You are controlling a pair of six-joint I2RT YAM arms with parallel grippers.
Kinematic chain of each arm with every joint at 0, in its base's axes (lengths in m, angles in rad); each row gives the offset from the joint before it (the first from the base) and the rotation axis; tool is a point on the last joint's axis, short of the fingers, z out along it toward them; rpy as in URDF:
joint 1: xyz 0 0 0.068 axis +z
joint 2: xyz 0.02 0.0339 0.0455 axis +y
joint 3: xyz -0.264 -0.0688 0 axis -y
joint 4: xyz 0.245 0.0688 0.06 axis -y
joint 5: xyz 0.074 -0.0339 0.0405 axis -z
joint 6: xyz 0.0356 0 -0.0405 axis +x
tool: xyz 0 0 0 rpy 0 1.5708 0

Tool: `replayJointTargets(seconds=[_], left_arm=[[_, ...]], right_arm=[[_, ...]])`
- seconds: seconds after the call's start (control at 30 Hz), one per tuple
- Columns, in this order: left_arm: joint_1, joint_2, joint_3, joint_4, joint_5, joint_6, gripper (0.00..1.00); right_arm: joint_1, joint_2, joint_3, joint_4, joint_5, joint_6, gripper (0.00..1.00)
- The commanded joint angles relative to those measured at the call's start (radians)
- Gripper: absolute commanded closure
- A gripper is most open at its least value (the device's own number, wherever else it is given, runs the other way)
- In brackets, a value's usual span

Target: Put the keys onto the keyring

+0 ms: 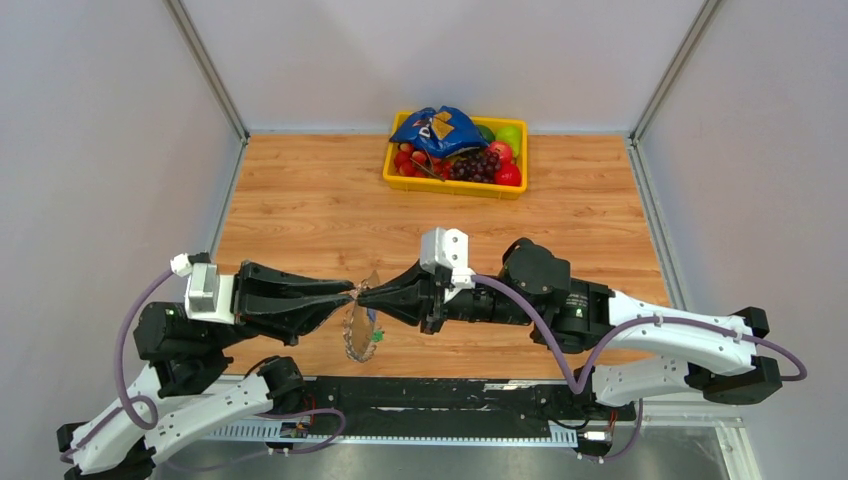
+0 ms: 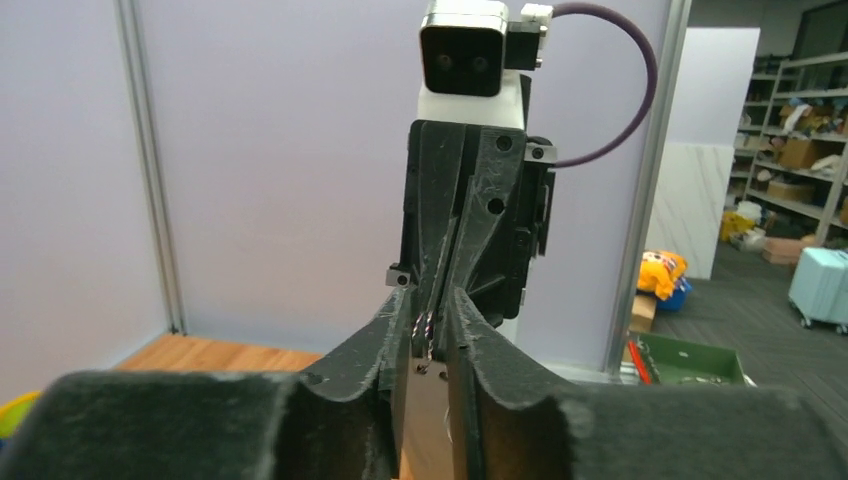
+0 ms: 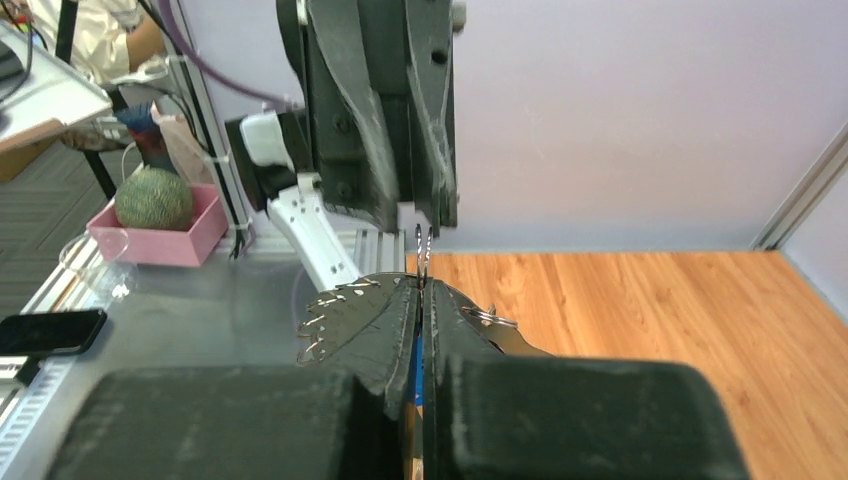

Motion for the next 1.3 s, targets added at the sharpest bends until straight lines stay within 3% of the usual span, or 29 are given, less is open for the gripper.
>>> replayJointTargets(seconds=[0.0, 0.17, 0.47, 0.8, 1.27], left_arm=[[-0.001, 0.02, 0.124, -0.228, 0.083, 0.061, 0.7], [-0.001, 0.021, 0.209, -0.476, 0.152, 0.117, 0.67], [-0.001, 0.091, 0.305, -0.736, 0.207, 0.173, 0.66], [-0.001, 0.153, 0.323, -0.86, 0.242, 0.183, 0.66], [-0.001, 0.198, 0.329, -0.981, 0.245, 0.22, 0.65]], right_arm=[[0.006, -0.01, 0.059, -0.148, -0.007, 0.026, 1.0], [0.005, -0.012, 0.08, -0.285, -0.036, 0.034, 1.0], [-0.003, 0.059, 0.192, -0.523, -0.162, 0.041, 1.0], [-0.013, 0.158, 0.284, -0.677, -0.22, 0.045, 1.0], [-0.03, 0.2, 0.32, -0.704, -0.219, 0.049, 1.0]])
